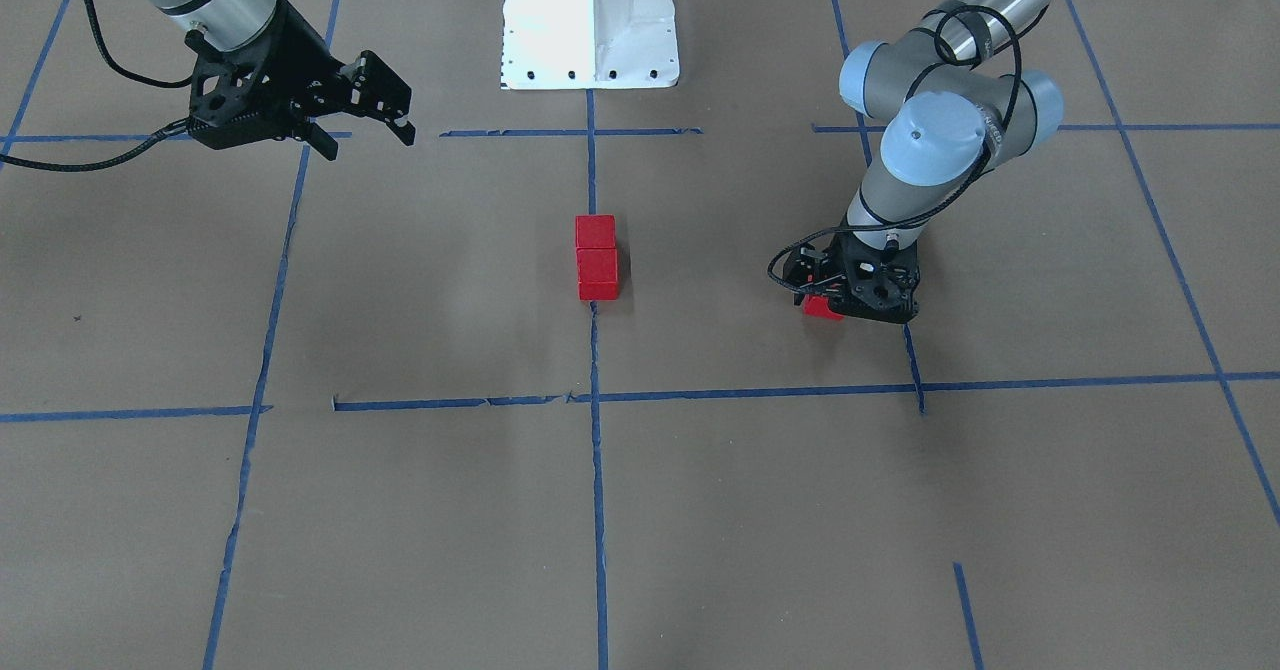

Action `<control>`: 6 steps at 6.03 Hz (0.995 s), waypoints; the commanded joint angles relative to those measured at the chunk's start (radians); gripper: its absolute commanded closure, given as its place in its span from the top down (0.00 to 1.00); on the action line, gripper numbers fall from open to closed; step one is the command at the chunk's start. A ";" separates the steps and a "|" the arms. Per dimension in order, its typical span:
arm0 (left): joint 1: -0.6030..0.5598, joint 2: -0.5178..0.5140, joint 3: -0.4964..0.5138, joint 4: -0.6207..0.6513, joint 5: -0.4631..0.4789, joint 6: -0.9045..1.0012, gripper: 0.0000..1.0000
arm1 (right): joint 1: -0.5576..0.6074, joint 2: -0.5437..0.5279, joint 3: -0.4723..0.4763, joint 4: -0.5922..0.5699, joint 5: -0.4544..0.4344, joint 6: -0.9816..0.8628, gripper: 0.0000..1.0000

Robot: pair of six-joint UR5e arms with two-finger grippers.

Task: Form red blocks into L shape at center
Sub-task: 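Lower the left gripper onto the last red cube and grasp it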

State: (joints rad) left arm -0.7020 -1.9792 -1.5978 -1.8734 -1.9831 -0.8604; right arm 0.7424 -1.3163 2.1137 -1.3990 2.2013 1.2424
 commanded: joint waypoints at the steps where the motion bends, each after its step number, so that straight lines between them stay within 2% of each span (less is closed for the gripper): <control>1: 0.001 0.000 -0.002 0.002 0.000 0.000 0.73 | 0.000 -0.001 0.000 0.000 0.000 0.003 1.00; 2: 0.001 0.002 0.001 0.002 0.000 0.000 0.56 | 0.000 -0.003 -0.001 0.000 0.000 0.003 1.00; 3: 0.007 0.003 -0.001 0.003 0.000 0.000 0.54 | 0.000 -0.003 -0.003 0.000 0.000 0.003 1.00; 4: 0.007 0.003 -0.002 0.007 0.000 -0.002 0.58 | -0.002 0.000 -0.003 0.000 0.000 0.003 1.00; 5: 0.007 0.003 0.001 0.005 0.000 -0.002 0.57 | -0.002 0.000 -0.003 0.000 0.000 0.003 1.00; 6: 0.007 0.003 -0.010 0.013 0.000 -0.002 0.12 | -0.002 0.000 -0.003 0.000 0.000 0.003 1.00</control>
State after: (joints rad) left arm -0.6949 -1.9753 -1.6006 -1.8651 -1.9834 -0.8620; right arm 0.7410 -1.3164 2.1108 -1.3990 2.2012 1.2455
